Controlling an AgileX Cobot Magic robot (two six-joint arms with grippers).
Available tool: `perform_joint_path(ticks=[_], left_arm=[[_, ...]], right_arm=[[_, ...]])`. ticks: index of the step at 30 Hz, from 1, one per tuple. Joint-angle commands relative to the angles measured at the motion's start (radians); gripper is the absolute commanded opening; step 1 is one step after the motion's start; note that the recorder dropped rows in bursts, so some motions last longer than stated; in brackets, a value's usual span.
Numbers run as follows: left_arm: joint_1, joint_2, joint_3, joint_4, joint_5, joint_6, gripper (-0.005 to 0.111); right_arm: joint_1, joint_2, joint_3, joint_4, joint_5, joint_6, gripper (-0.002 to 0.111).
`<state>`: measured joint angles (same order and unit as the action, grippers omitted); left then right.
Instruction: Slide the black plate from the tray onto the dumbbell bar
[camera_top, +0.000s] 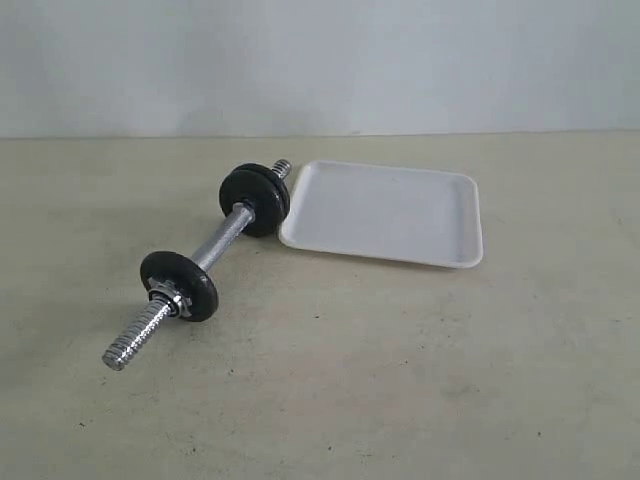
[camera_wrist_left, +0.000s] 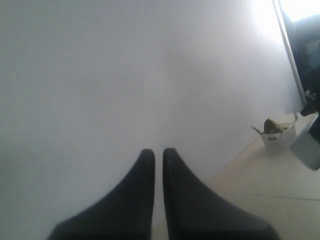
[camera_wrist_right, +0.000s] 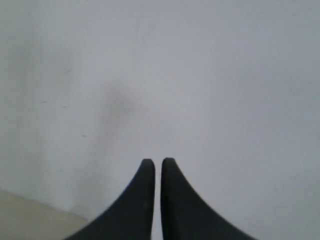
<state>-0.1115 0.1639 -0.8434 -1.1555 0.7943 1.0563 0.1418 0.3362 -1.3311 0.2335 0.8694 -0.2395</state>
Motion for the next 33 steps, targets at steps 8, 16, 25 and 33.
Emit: perform_joint_path(ticks=[8, 16, 25, 33], left_arm=[[0.001, -0.005, 0.120, 0.108, -0.018, 0.036, 0.004], [0.001, -0.005, 0.194, 0.108, -0.018, 0.057, 0.004], [0.001, -0.005, 0.390, 0.106, -0.216, 0.123, 0.004], [0.001, -0.005, 0.593, 0.011, -0.163, -0.065, 0.004]], right_arm=[[0.142, 0.014, 0.745, 0.030, -1.057, -0.024, 0.001], [0.217, 0.014, 0.974, -0.014, -1.172, -0.024, 0.001], [0.217, 0.014, 1.051, -0.004, -1.221, -0.080, 0.001], [0.217, 0.014, 1.051, 0.176, -1.174, 0.024, 0.001]])
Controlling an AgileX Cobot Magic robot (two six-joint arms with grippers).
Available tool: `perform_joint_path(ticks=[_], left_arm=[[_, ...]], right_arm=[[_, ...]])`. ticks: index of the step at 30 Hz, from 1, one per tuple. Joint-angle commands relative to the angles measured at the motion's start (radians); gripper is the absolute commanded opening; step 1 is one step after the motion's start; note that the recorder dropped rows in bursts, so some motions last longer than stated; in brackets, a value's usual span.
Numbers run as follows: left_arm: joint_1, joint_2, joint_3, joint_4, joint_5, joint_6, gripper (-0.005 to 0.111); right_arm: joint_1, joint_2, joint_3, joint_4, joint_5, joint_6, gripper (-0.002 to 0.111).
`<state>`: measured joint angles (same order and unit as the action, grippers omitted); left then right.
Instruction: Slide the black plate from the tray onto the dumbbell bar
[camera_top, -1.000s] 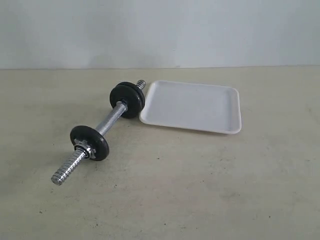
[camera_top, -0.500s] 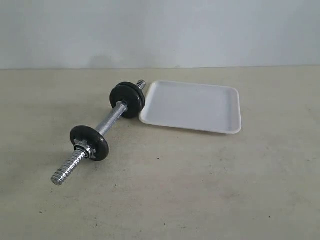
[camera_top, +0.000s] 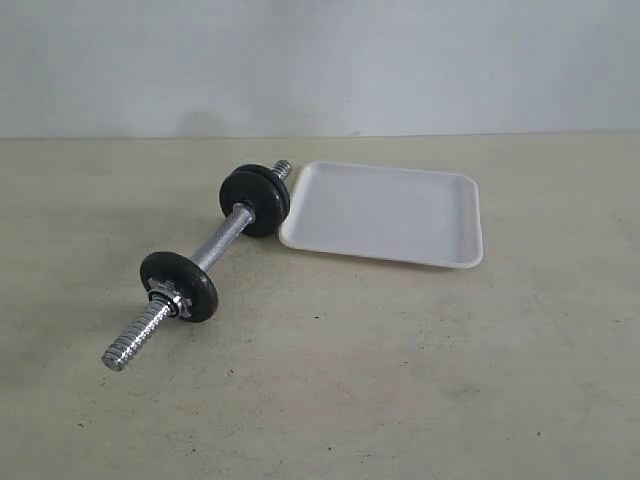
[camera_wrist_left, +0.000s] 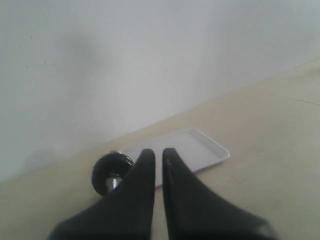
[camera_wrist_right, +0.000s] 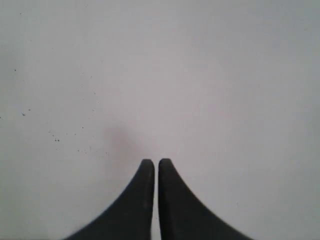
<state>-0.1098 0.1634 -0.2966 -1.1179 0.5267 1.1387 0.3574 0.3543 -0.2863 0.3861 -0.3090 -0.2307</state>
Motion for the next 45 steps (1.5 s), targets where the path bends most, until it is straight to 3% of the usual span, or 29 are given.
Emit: perform_joint_path(ticks=[1, 4, 6, 8, 12, 15, 21, 25, 30, 36, 42, 45], left_arm=[[-0.001, -0.005, 0.066, -0.026, 0.210, -0.178, 0.004], [-0.001, -0.005, 0.100, -0.021, 0.311, -0.154, 0.004], [-0.001, -0.005, 0.100, -0.028, 0.204, -0.154, 0.004], [-0.001, -0.005, 0.100, -0.030, -0.022, -0.149, 0.004], [-0.001, -0.005, 0.100, -0.019, -0.673, -0.110, 0.004], [-0.001, -0.005, 0.100, -0.019, -0.918, -0.110, 0.004], [-0.001, -0.005, 0.100, -0.019, -1.256, -0.110, 0.004], [-0.001, -0.005, 0.100, -0.019, -1.360, -0.110, 0.004], [-0.001, -0.005, 0.100, -0.019, -1.366, -0.110, 0.004], [-0.001, -0.005, 0.100, -0.019, -1.366, -0.110, 0.004], [-0.001, -0.005, 0.100, -0.019, -1.364, -0.110, 0.004], [-0.001, -0.005, 0.100, -0.027, -1.334, -0.110, 0.004]], right_arm=[[0.001, -0.004, 0.007, 0.023, 0.004, 0.016, 0.001], [0.001, -0.004, 0.007, 0.023, 0.004, 0.016, 0.001], [0.001, -0.004, 0.007, 0.023, 0.004, 0.016, 0.001], [0.001, -0.004, 0.007, 0.023, 0.004, 0.016, 0.001], [-0.021, -0.100, 0.007, 0.023, 0.007, 0.016, 0.001], [-0.072, -0.206, 0.007, 0.023, 0.006, 0.016, 0.001], [-0.147, -0.354, 0.007, 0.023, -0.003, 0.016, 0.001], [-0.151, -0.354, 0.007, 0.023, -0.007, 0.012, 0.001], [-0.151, -0.354, 0.007, 0.058, -0.106, -0.077, 0.001], [-0.213, -0.354, 0.056, 0.054, 0.190, -0.384, 0.001], [-0.355, -0.354, 0.286, 0.079, 0.143, -0.248, 0.001], [-0.387, -0.354, 0.286, 0.079, 0.182, -0.215, 0.001]])
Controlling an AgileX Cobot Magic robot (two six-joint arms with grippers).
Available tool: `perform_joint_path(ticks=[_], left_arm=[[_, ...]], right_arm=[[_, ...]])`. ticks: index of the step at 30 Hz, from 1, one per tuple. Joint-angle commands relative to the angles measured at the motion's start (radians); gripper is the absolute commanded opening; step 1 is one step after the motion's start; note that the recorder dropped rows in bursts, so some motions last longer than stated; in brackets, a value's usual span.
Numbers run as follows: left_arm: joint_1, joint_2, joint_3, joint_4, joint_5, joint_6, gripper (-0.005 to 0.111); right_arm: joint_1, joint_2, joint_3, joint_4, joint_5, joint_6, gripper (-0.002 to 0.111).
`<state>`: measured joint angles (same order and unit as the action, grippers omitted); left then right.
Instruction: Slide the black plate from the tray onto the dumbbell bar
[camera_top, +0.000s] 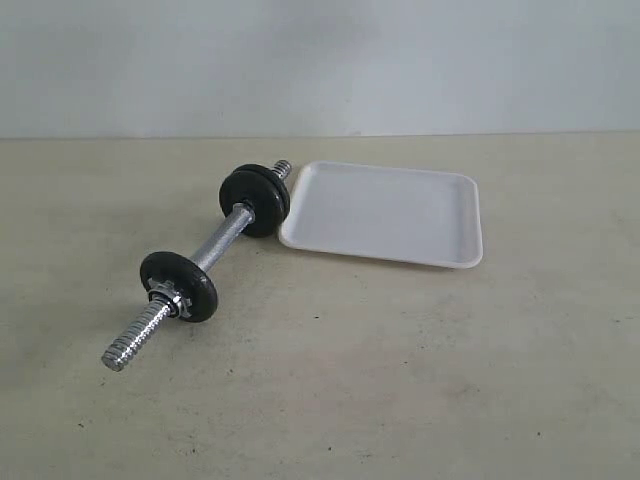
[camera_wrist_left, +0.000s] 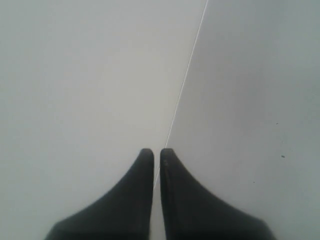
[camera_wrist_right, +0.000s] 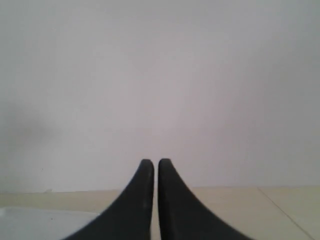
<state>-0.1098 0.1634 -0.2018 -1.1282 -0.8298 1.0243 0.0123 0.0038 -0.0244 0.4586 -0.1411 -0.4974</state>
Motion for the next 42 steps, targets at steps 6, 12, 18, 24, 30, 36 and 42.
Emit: perform_joint_path(ticks=[6, 12, 18, 24, 30, 36, 42], left_arm=[[-0.001, -0.005, 0.052, -0.016, 0.324, 0.109, 0.004], [-0.001, -0.005, 0.146, -0.016, 0.440, 0.111, 0.004], [-0.001, -0.005, 0.202, -0.016, 0.468, 0.084, 0.004], [-0.001, -0.019, 0.202, -0.016, 0.501, 0.068, 0.004], [0.056, -0.163, 0.202, -0.016, 0.608, 0.106, 0.004], [0.101, -0.163, 0.202, -0.012, 0.766, 0.160, 0.004], [0.101, -0.163, 0.202, -0.008, 0.866, 0.160, 0.004]], right_arm=[[-0.041, -0.004, 0.024, 0.003, -0.045, 0.027, 0.001], [-0.041, -0.004, 0.024, -0.662, -0.026, 0.516, 0.001], [-0.044, -0.004, 0.024, -0.619, 0.387, 0.551, 0.001], [-0.044, -0.004, 0.024, -0.619, 0.486, 0.628, 0.001], [-0.044, -0.004, 0.024, -0.619, 0.499, 0.592, 0.001], [-0.042, -0.004, 0.024, -0.619, 0.496, 0.592, 0.001], [-0.042, -0.004, 0.024, -0.619, 0.496, 0.592, 0.001]])
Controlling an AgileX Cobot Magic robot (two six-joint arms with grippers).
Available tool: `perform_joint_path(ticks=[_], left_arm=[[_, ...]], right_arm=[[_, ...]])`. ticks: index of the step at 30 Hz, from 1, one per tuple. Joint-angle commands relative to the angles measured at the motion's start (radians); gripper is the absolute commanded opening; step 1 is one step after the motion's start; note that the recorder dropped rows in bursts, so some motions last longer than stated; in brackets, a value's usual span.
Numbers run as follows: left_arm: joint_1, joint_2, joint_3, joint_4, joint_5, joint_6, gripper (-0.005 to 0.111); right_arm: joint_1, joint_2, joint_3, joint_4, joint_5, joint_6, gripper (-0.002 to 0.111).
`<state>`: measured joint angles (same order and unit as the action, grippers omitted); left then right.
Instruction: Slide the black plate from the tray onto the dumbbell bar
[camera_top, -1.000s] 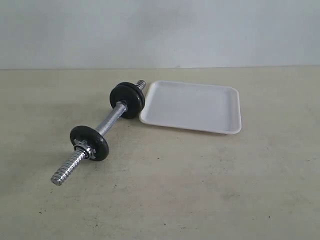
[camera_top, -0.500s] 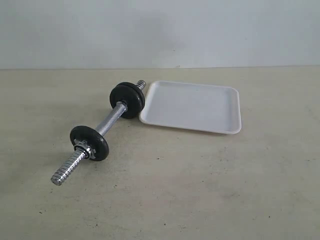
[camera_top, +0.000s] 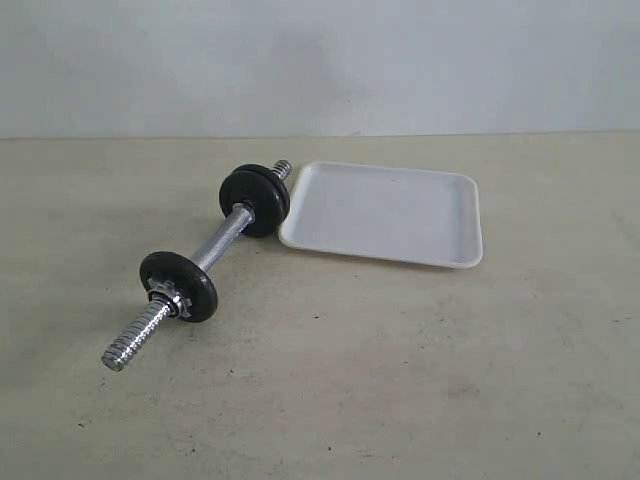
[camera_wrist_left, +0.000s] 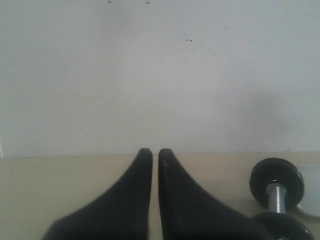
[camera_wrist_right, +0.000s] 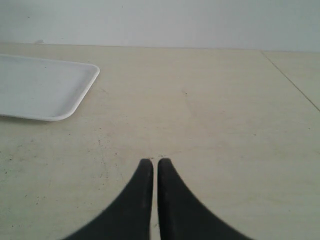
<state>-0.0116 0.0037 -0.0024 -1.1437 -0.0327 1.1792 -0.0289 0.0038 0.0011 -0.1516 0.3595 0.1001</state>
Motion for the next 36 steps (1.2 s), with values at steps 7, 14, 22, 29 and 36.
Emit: perform_joint_path(ticks=[7, 14, 22, 29, 36], left_arm=[[0.002, -0.004, 0.002, 0.057, 0.104, 0.007, 0.004], [0.002, -0.004, 0.002, 0.057, 0.106, 0.007, 0.004], [0.002, -0.004, 0.002, 0.057, 0.104, 0.007, 0.004], [0.002, -0.004, 0.002, 0.057, 0.104, 0.007, 0.004], [0.002, -0.004, 0.002, 0.250, 0.110, -0.018, 0.004]], right_arm=[[0.000, -0.004, -0.001, -0.009, -0.004, -0.006, 0.001], [0.000, -0.004, -0.001, -0.009, -0.004, -0.006, 0.001], [0.000, -0.004, -0.001, -0.009, -0.004, -0.006, 0.001], [0.000, -0.004, -0.001, -0.009, -0.004, -0.006, 0.001], [0.000, -0.004, -0.001, -0.009, -0.004, -0.006, 0.001]])
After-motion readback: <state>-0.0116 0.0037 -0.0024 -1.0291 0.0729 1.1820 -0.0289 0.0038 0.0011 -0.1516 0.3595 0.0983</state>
